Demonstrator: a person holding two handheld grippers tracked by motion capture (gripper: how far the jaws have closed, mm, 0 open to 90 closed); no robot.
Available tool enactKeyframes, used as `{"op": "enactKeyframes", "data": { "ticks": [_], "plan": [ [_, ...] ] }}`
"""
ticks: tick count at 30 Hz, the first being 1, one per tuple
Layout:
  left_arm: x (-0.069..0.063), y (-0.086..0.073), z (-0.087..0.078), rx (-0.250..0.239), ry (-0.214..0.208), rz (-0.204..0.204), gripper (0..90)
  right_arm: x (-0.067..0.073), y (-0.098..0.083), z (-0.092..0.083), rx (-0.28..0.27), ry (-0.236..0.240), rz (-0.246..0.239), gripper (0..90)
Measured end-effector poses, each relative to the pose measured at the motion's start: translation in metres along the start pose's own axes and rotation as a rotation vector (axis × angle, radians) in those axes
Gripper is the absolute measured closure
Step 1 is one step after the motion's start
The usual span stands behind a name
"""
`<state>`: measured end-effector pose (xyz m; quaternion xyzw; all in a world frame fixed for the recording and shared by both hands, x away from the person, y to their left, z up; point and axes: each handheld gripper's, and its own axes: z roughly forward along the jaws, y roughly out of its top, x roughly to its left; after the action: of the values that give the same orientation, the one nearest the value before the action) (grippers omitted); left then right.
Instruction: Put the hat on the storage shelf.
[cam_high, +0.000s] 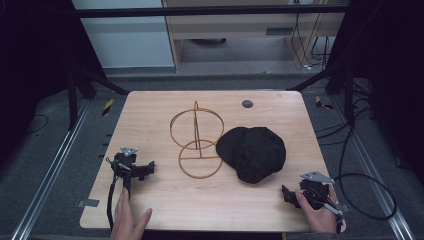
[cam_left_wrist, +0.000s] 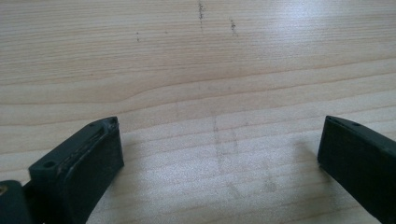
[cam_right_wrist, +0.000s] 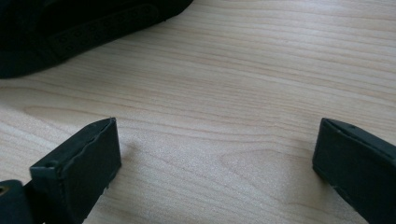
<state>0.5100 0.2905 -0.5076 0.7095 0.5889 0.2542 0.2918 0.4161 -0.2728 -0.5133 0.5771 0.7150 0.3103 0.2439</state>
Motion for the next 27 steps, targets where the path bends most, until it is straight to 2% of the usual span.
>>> {"op": "enactKeyframes", "data": {
  "ticks": [6,10,11,13,15,17,22,27],
  "plan": [
    [-0.001,0.000,0.000,0.000,0.006,-0.006,0.0,0.001,0.002,0.001,-0.002,0.019,-0.016,3.6],
    [-0.001,0.000,0.000,0.000,0.007,-0.007,0.0,0.001,0.008,-0.001,0.020,0.052,-0.005,6.1],
    [0.000,0.000,0.000,0.002,0.005,-0.004,0.0,0.002,0.009,-0.002,0.022,0.048,-0.013,6.3],
    [-0.001,-0.001,-0.001,0.000,0.004,-0.004,0.0,0.005,0.015,-0.008,0.037,0.053,-0.067,7.0],
    [-0.001,-0.001,-0.001,0.000,0.004,-0.004,0.0,0.007,0.021,-0.014,0.034,0.054,-0.081,6.8],
    [-0.001,-0.001,-0.001,0.000,0.004,-0.004,0.0,0.009,0.029,-0.022,0.036,0.075,-0.107,7.5],
    [0.000,-0.001,-0.001,0.000,0.004,-0.004,0.0,0.018,0.057,-0.039,0.065,0.121,-0.216,9.0],
    [0.000,0.000,0.000,0.002,-0.001,-0.001,0.0,0.022,0.087,-0.052,0.090,0.171,-0.265,9.5]
  ]
}}
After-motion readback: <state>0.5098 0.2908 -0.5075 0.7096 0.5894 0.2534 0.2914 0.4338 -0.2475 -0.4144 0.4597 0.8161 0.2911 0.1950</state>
